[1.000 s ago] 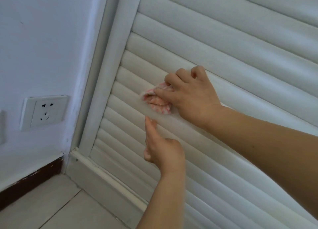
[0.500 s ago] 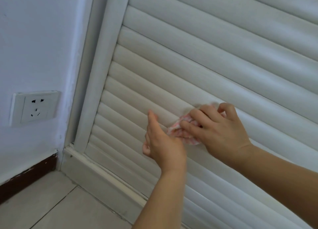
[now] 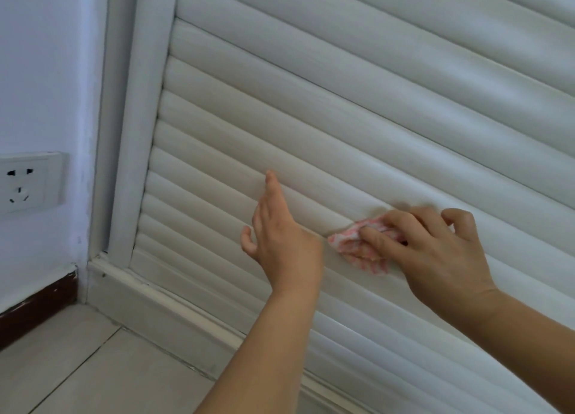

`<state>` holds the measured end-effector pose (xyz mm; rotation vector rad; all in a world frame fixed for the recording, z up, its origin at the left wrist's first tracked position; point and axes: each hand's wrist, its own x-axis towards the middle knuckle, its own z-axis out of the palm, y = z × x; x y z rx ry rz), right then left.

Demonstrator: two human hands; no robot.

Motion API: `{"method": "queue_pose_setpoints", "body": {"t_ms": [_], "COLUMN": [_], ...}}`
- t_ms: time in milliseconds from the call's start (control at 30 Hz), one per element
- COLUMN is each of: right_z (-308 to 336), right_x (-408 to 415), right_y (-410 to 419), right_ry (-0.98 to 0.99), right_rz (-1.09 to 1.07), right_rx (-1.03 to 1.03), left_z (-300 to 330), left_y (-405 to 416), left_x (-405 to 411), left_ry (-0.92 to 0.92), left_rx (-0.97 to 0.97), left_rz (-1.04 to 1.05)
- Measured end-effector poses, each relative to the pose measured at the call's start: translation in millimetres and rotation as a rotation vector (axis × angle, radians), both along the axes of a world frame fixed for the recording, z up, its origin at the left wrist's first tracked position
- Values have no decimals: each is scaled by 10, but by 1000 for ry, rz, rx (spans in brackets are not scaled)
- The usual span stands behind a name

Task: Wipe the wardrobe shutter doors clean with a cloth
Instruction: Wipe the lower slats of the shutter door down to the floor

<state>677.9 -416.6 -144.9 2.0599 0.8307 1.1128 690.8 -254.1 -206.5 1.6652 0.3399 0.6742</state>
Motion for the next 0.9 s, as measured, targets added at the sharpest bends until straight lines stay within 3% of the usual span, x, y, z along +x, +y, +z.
{"method": "queue_pose_setpoints", "body": {"t_ms": [200,600,900], "right_z": [117,24,-79], "right_x": [-68,386,83], "right_y": [69,1064,305], "right_ry": [73,-115,-24], "right_rz": [-85,-30,-159], "right_rx": [303,319,368], "left_z": [-14,-44,-94], "left_y": [54,60,100], "left_x": [13,28,41], "left_ry": [-44,-156,-179], "left_rx": [-46,-170,-162], "left_rz": [11,64,51]}}
